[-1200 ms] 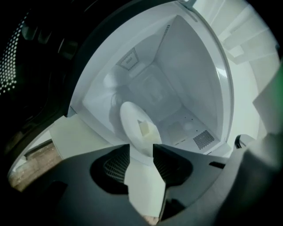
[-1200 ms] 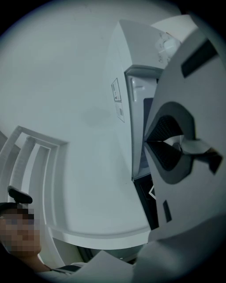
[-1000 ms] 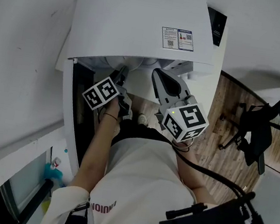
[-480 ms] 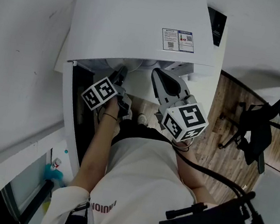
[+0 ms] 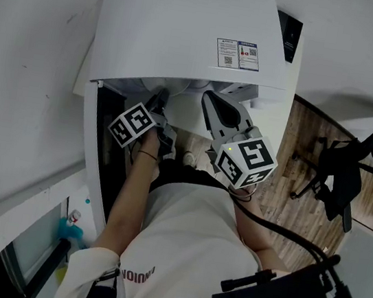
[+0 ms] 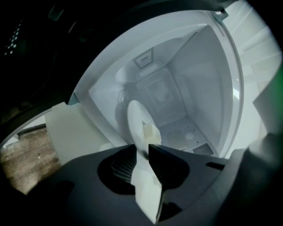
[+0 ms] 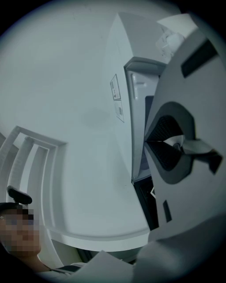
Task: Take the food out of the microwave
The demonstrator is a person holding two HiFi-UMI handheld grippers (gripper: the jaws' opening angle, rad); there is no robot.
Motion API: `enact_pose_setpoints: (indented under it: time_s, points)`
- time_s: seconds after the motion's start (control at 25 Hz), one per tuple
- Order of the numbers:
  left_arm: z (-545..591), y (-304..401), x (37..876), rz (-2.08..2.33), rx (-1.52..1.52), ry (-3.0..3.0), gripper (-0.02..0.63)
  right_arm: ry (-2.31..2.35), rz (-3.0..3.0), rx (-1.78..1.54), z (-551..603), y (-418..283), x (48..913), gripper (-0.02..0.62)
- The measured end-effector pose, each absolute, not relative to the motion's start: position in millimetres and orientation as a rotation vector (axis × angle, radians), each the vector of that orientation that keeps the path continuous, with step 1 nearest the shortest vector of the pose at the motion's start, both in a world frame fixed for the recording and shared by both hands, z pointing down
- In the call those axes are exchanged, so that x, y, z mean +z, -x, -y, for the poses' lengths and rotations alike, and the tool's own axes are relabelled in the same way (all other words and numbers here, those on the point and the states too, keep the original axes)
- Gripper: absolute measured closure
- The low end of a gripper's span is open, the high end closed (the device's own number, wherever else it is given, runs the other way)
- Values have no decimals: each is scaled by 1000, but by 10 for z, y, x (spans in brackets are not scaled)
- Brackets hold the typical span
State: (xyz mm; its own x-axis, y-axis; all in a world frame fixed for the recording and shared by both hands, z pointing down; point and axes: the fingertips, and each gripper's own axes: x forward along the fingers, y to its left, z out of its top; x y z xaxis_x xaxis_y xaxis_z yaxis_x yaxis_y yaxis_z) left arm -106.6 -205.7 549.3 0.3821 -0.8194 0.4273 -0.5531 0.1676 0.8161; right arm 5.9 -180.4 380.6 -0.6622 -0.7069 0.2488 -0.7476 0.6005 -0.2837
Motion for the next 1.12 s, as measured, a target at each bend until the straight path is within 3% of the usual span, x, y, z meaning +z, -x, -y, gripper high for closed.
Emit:
enact_pose_setpoints:
  time_s: [1.12]
  points:
    - [2077, 1071, 5353, 1214, -523, -1420, 580, -1233, 2717, 550, 1781, -69, 3791, 574]
